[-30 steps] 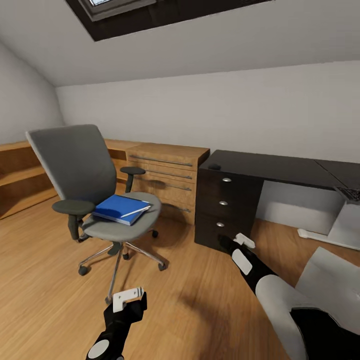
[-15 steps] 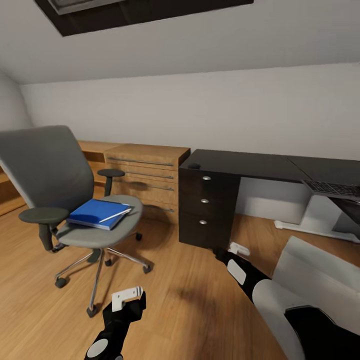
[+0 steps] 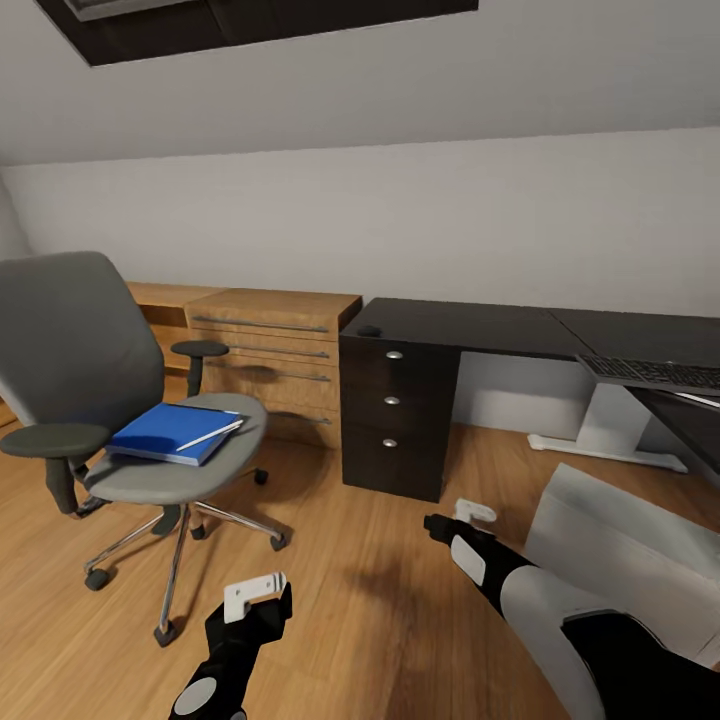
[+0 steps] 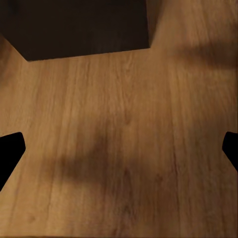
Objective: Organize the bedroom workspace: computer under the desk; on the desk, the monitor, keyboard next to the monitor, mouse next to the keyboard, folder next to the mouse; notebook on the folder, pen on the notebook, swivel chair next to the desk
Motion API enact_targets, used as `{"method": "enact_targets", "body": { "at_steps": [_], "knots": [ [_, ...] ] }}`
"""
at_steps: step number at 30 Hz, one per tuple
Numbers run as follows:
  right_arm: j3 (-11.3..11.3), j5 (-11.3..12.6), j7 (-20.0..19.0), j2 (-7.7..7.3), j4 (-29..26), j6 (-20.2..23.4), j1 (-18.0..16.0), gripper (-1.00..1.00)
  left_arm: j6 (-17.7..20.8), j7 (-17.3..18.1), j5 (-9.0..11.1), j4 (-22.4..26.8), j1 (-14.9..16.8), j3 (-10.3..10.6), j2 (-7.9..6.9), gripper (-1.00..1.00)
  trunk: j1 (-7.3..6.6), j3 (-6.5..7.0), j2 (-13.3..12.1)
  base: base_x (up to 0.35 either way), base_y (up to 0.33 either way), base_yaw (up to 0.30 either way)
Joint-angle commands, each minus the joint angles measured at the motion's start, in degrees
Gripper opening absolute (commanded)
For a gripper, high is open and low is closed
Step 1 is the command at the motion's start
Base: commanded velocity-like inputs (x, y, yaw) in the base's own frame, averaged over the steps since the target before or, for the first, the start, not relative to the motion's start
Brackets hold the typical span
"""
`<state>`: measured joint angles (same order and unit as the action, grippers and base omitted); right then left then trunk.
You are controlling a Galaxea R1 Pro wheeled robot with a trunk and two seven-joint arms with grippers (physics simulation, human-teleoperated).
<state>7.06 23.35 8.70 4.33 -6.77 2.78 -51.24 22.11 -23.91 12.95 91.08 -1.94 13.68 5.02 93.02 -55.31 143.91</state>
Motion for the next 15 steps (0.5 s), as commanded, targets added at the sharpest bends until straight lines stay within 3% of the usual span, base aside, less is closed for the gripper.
{"method": "enact_targets", "body": {
  "at_steps": [1,8,15],
  "knots": [
    [0.5,0.3,0.3,-0.01,-0.1,0.3,0.0,1.0,0.1,-0.4,0.5,0.1,0.0,0.1,-0.01,1.0,-0.01,-0.05,0.0,0.0,0.0,-0.008],
    [0.5,-0.4,0.3,0.02,0.0,0.2,0.0,1.0,0.1,-0.4,0.5,0.2,0.0,0.1,-0.01,1.0,-0.01,-0.05,0.0,0.0,0.013,-0.003],
    [0.5,-0.4,0.3,0.05,0.1,-1.6,0.0,1.0,0.1,-0.4,0.4,0.2,0.0,0.2,-0.01,1.0,-0.01,-0.05,0.0,0.0,0.226,-0.023]
  ]
}}
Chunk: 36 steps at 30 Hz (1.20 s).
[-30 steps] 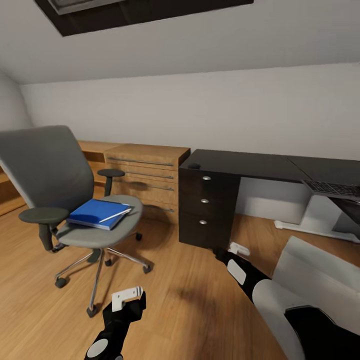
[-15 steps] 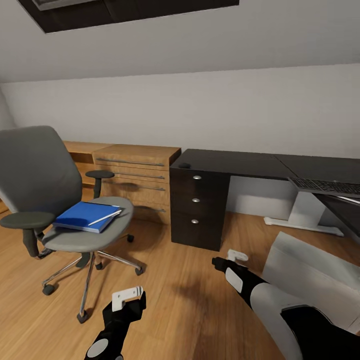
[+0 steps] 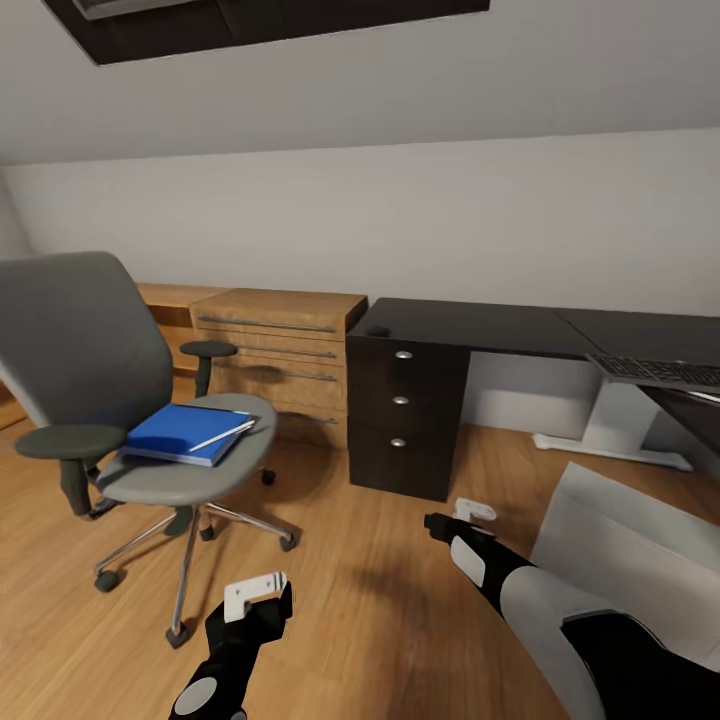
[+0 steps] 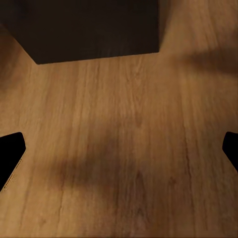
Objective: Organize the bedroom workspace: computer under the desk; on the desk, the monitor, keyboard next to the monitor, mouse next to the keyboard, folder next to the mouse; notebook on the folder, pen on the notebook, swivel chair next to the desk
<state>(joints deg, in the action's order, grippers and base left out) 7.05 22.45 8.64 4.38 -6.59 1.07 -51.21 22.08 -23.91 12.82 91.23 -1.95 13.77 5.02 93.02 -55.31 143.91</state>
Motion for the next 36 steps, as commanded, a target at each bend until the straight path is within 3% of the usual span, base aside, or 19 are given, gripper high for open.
{"method": "enact_targets", "body": {
  "at_steps": [1,10,36],
  "knots": [
    [0.5,0.5,0.3,0.01,0.0,0.0,0.0,1.0,0.1,-0.4,0.6,0.1,0.0,0.1,-0.01,1.0,-0.01,-0.05,0.0,0.0,0.29,-0.126],
    [0.5,0.5,0.3,0.01,0.0,-0.4,0.0,1.0,0.1,-0.4,0.6,0.0,0.0,0.2,-0.01,1.0,-0.01,-0.05,0.0,0.0,0.284,-0.225],
    [0.5,0.6,0.2,0.01,0.0,-0.5,0.0,1.0,0.2,-0.4,0.5,0.0,0.0,0.2,-0.01,1.0,-0.01,-0.05,0.0,0.0,0.012,-0.271]
  ]
}}
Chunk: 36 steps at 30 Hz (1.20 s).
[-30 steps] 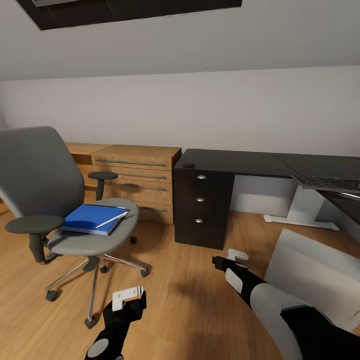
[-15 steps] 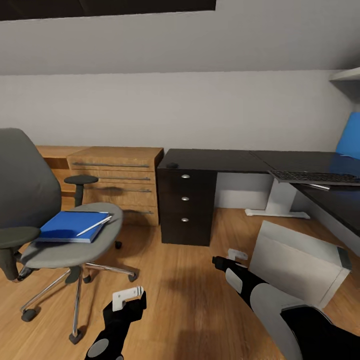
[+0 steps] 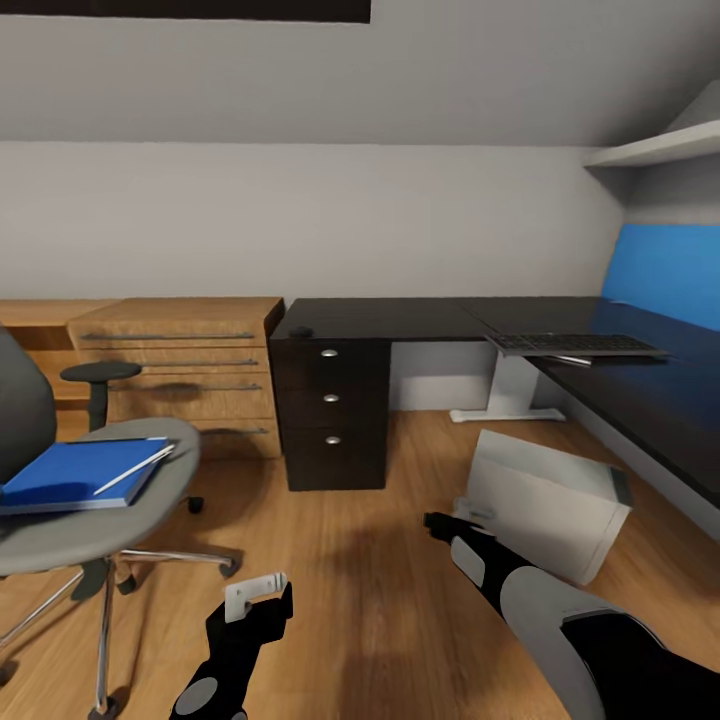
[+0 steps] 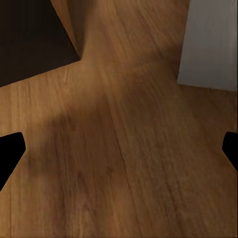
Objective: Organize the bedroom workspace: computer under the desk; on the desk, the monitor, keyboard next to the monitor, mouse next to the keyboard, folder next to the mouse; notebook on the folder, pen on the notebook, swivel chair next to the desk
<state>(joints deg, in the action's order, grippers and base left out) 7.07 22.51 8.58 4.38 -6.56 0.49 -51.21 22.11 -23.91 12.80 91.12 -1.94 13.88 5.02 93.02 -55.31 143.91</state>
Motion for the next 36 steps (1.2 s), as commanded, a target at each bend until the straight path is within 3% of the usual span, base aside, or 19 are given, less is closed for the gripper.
{"method": "enact_targets", "body": {
  "at_steps": [1,9,18,27,36],
  "knots": [
    [0.5,0.5,0.3,0.01,0.0,0.0,0.0,1.0,0.1,-0.4,0.6,0.1,0.0,0.0,-0.01,1.0,-0.01,-0.05,0.0,0.0,0.0,-0.272],
    [0.4,0.1,0.1,1.47,0.0,-1.4,0.0,1.0,0.1,-0.4,0.6,0.1,0.0,0.1,0.0,1.0,-0.01,-0.05,0.0,0.054,0.0,-0.101],
    [0.4,-0.1,0.0,1.67,0.0,-4.5,0.2,1.0,0.1,-0.4,0.6,0.1,0.0,0.1,0.07,1.0,-0.01,-0.05,0.0,0.273,0.0,-0.005],
    [0.4,-0.1,0.0,1.64,0.1,-4.7,0.2,1.0,0.1,-0.4,0.7,0.1,0.0,0.1,0.04,1.0,-0.01,-0.05,0.0,0.291,0.0,0.0],
    [0.4,-0.1,0.0,2.0,0.3,-4.8,0.2,1.0,0.0,-0.4,0.9,1.3,0.0,-1.1,0.09,1.0,-0.01,-0.05,0.0,0.065,0.0,0.0]
  ]
}}
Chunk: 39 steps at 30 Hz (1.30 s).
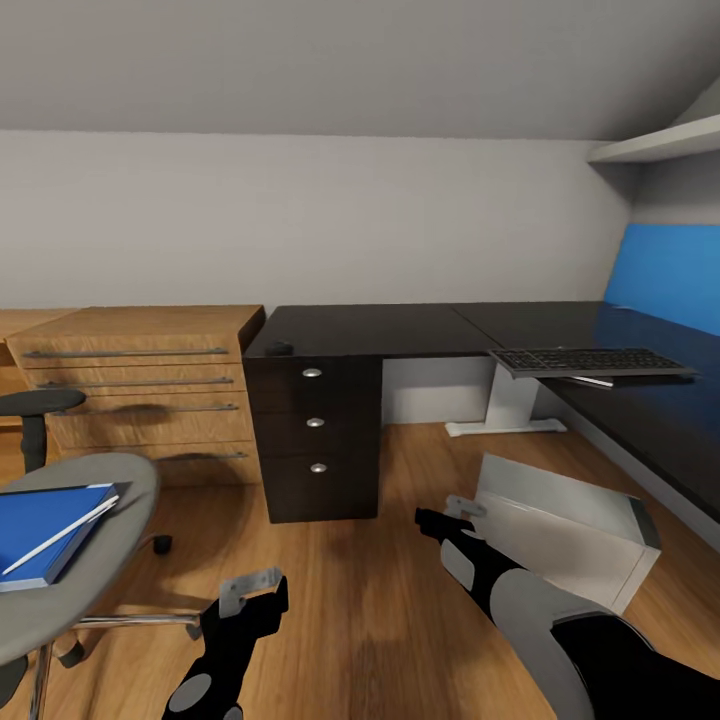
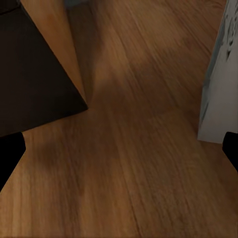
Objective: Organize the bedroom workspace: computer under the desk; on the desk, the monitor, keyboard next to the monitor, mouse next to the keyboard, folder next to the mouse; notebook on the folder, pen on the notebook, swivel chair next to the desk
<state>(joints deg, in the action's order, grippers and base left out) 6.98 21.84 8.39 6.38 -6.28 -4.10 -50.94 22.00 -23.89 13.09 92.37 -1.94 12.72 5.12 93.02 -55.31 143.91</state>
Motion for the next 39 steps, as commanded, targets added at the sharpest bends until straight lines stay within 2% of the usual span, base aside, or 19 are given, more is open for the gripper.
{"method": "enact_targets", "body": {
  "at_steps": [1,3,14,26,33,39],
  "knots": [
    [0.5,0.6,0.2,0.01,0.0,-0.2,0.0,1.0,0.1,-0.4,0.6,0.2,0.0,0.1,0.03,1.0,-0.01,-0.05,0.0,0.006,0.0,0.0],
    [0.5,0.6,0.2,-0.01,0.0,-0.2,0.0,1.0,0.1,-0.4,0.6,0.3,0.0,0.0,0.09,1.0,-0.01,-0.05,0.0,0.004,0.0,0.0],
    [0.5,0.5,0.7,-0.12,0.0,0.0,0.0,1.0,0.1,-0.5,0.7,0.4,0.0,-0.1,0.19,1.0,0.28,-2.48,0.2,0.0,0.0,0.0],
    [0.5,0.5,5.1,-0.35,0.0,0.2,0.0,1.0,0.2,-3.4,0.7,0.4,0.0,0.0,0.24,1.0,0.58,-5.14,0.3,0.0,0.0,0.0],
    [0.6,0.5,5.7,-0.51,0.0,0.2,0.0,1.0,0.2,-4.0,0.7,0.4,0.0,0.1,0.24,1.0,0.76,-6.69,0.4,0.0,0.0,0.0],
    [0.5,0.5,8.5,-1.5,-0.1,0.2,0.0,1.0,2.0,-4.1,0.8,0.4,0.0,0.1,0.24,1.0,0.92,-8.02,0.5,0.0,0.0,0.0]
  ]
}}
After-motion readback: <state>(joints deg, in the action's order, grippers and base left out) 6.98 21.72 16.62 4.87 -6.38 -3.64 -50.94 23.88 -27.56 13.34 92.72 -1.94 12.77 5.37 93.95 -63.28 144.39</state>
